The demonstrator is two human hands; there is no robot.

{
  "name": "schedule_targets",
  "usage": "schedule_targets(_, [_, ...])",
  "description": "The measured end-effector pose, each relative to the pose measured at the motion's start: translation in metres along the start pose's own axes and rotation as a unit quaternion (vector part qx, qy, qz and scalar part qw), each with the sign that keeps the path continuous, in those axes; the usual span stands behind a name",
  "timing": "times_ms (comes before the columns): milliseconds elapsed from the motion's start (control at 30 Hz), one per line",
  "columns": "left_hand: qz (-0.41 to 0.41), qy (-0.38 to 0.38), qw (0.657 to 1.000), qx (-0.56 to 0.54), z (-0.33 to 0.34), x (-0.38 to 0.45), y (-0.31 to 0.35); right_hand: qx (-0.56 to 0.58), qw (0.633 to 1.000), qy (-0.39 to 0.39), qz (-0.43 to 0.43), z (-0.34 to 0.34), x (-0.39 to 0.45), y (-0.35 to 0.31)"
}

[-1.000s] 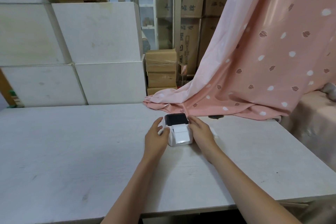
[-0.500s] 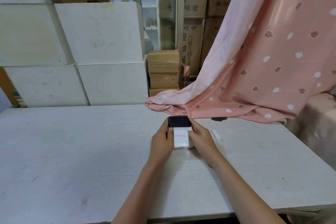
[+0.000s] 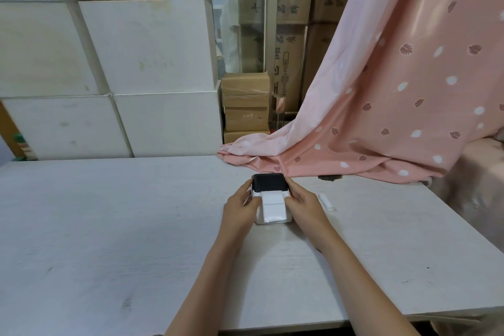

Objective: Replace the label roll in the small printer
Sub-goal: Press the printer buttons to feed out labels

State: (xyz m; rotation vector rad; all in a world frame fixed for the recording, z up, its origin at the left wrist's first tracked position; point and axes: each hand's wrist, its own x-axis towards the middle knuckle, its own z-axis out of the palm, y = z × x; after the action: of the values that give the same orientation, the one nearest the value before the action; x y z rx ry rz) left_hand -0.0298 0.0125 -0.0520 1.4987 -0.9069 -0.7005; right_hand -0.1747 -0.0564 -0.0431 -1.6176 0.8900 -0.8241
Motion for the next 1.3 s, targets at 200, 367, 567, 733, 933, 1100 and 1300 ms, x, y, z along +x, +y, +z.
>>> schedule_targets(200, [0.004,-0.010,1.000,-0.009,-0.001,-0.002,0.003,0.005,1.000,0.011,-0.003,0.004,0.003,0.000])
schedule_targets(367, [-0.006,-0.004,1.000,-0.002,0.001,0.000,0.000,0.004,1.000,0.008,-0.003,0.005,0.003,-0.001])
schedule_targets(567, [-0.004,-0.002,1.000,0.005,0.002,-0.003,0.002,-0.007,1.000,-0.001,-0.004,0.005,0.002,-0.002])
schedule_targets(733, [-0.007,-0.001,1.000,0.015,0.003,-0.006,0.008,-0.037,0.999,0.010,0.003,0.005,0.004,0.003])
schedule_targets(933, [0.014,0.016,0.999,0.029,0.003,-0.010,0.008,-0.105,0.994,0.027,-0.009,0.008,0.004,0.011])
schedule_targets(1100, [0.018,0.025,0.998,0.063,0.003,-0.009,0.009,-0.093,0.995,0.040,-0.003,0.007,0.005,0.012])
schedule_targets(1300, [0.016,0.029,0.998,0.051,0.004,-0.008,0.008,-0.075,0.997,0.032,-0.006,0.005,0.006,0.012])
